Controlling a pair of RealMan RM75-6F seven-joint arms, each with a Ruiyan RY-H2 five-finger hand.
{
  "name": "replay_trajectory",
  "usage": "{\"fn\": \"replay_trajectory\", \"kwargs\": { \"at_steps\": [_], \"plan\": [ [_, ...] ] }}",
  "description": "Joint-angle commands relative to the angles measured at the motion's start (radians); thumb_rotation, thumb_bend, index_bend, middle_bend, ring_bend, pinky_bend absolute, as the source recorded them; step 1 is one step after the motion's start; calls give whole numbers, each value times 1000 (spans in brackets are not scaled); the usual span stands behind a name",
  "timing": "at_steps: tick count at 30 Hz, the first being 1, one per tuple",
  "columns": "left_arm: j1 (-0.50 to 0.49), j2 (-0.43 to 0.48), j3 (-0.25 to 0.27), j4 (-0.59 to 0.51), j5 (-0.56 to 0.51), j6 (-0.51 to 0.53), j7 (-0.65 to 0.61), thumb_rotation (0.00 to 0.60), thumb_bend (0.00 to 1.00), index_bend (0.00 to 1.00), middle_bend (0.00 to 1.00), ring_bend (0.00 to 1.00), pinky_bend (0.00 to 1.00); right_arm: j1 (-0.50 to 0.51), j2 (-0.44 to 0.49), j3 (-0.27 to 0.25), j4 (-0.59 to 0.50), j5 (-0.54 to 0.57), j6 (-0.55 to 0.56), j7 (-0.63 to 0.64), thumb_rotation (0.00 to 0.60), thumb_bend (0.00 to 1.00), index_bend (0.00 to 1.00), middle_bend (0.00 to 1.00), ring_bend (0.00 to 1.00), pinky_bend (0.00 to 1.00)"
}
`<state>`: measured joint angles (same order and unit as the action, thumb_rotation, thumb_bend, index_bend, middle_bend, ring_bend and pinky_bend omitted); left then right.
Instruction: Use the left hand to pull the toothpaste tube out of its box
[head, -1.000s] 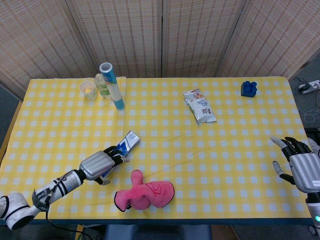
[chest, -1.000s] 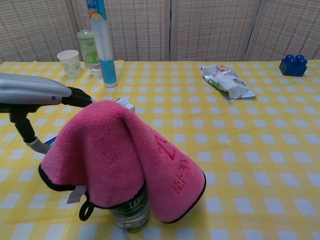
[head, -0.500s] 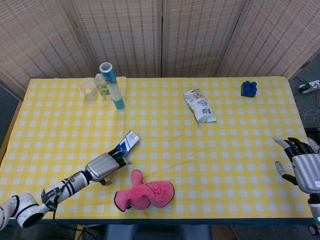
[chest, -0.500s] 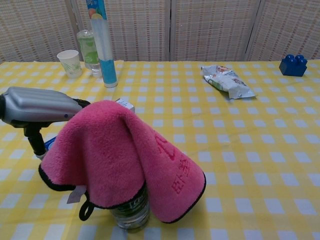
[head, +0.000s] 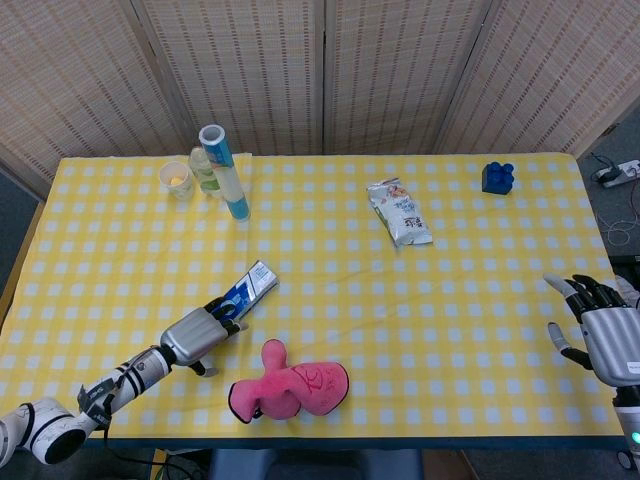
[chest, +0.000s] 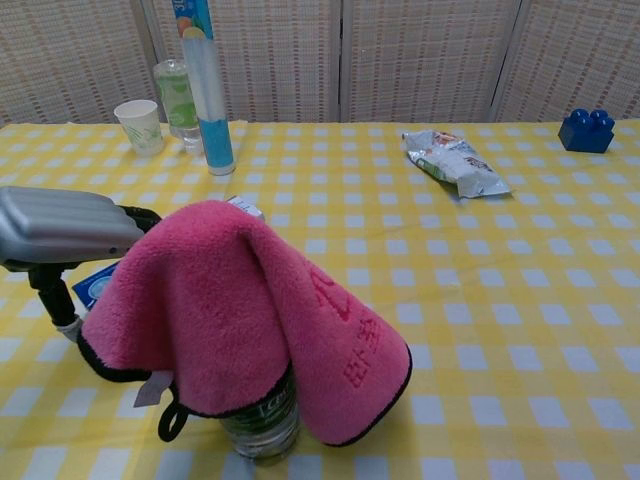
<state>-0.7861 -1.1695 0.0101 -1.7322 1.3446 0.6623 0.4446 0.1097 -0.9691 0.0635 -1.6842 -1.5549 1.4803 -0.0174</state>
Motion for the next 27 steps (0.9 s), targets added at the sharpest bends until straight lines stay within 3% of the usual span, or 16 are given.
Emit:
{"fn": "replay_trajectory", "kwargs": {
  "at_steps": [1,8,11,15,18,22,27],
  "plan": [
    [8,1,12,-1,-75,41,94,385,213,192,324,59,0,1,-1,0,-1,1,-2,-2,600,365,180,280,170,242],
    [11,-19,19,32,-234,126,257,370,211,195,324,59,0,4,-3,1,-3,-3,-3,-4,600,366,180,280,170,242],
    [27,-22,9,29,-215,170,220,377,211,221,324,79,0,4,-4,0,-2,-9,1,-2,600,365,179,280,170,242],
    [63,0,-2,30,-125,228,94,527,211,250,324,146,0,2,-6,-2,2,-13,4,3,600,366,180,280,170,242],
    [92,-3,-15,62,-62,291,8,600,211,228,323,156,0,0,-6,-3,6,-18,9,10,600,366,180,280,170,242],
    [114,-26,-22,122,-48,327,-24,600,211,116,235,160,0,-1,-5,-4,10,-22,14,16,600,366,180,280,170,242],
    [116,-65,-32,165,-105,314,19,600,211,88,172,158,0,-2,-6,-5,15,-25,16,23,600,366,179,280,170,242]
  ]
}}
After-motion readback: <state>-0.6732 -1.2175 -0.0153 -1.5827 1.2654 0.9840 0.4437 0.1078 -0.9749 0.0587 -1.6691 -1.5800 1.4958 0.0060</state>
